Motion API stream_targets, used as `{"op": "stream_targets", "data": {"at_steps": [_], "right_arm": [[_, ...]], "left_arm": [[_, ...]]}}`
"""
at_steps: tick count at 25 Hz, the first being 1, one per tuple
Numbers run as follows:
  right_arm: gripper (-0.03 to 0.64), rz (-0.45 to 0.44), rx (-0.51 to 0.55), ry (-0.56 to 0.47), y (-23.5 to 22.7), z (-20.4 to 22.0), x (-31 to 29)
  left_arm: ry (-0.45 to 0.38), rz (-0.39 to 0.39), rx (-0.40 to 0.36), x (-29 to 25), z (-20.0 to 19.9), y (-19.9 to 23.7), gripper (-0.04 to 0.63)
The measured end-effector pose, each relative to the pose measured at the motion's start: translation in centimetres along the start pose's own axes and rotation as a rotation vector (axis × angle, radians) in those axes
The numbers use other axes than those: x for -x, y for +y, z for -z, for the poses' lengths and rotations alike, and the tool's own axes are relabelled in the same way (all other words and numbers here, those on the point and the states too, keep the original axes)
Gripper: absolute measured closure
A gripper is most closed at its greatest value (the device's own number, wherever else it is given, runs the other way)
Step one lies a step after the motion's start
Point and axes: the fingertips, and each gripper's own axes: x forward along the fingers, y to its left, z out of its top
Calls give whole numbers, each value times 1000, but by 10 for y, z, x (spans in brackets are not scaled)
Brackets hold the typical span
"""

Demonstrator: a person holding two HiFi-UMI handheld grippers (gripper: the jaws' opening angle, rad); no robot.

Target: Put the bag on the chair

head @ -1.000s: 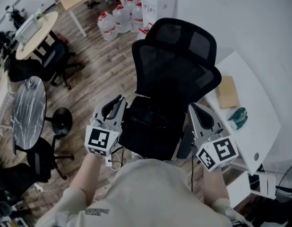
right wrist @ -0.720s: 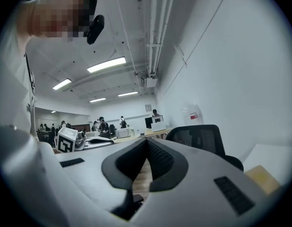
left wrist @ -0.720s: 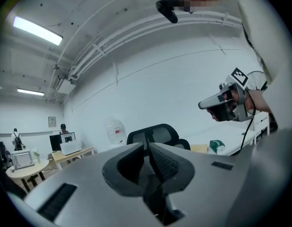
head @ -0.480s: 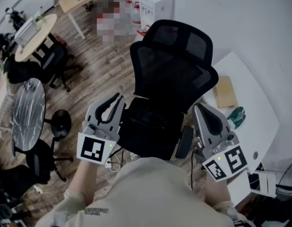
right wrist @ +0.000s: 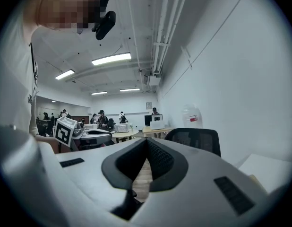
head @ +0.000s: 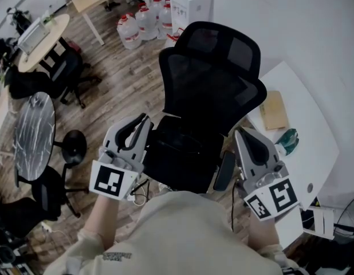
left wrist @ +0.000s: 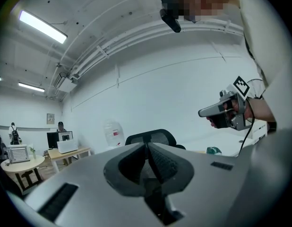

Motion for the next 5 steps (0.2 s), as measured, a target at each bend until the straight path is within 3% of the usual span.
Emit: {"op": "stream_targets", "data": {"at_steps": [5], "right_arm": [[595,-2,-4,18,0,9,-6]], "left_arm": [[6,6,0,-2,5,1,568]]}}
